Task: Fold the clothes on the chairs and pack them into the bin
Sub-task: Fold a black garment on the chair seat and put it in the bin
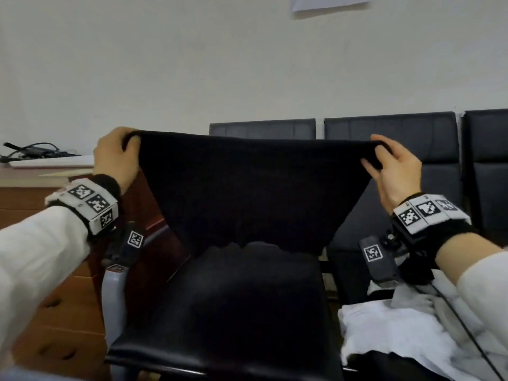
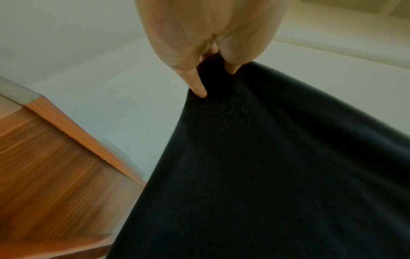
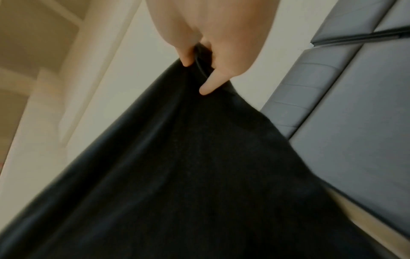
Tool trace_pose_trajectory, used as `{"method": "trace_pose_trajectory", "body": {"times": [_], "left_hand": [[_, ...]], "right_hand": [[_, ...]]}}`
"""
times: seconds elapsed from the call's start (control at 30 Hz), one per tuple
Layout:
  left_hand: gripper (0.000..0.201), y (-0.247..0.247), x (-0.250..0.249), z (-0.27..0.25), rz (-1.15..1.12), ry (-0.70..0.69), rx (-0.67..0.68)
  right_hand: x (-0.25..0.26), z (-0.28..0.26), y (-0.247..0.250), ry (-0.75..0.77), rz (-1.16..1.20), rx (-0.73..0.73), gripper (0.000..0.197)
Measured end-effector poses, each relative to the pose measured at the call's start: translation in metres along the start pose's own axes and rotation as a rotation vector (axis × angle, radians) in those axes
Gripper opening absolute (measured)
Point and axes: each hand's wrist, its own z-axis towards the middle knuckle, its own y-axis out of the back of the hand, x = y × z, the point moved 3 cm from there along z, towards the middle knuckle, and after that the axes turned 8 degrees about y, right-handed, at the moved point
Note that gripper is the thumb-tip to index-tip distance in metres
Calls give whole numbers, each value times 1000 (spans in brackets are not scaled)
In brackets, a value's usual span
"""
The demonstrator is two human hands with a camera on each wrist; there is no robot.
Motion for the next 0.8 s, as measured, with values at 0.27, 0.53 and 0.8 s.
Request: {"method": "trace_pose_trajectory", "body": {"times": [0.27, 0.53, 0.8], "left_hand": [[13, 2, 85, -124, -43, 469, 944], [14, -6, 137, -187, 78, 678, 1240], [16, -21, 142, -165, 81, 719, 1088]], "right_hand": [[-48, -108, 79, -648, -353, 419, 35], [-67, -157, 101, -1045, -478, 766, 67], [-92, -133, 88, -912, -427, 474, 21]]}}
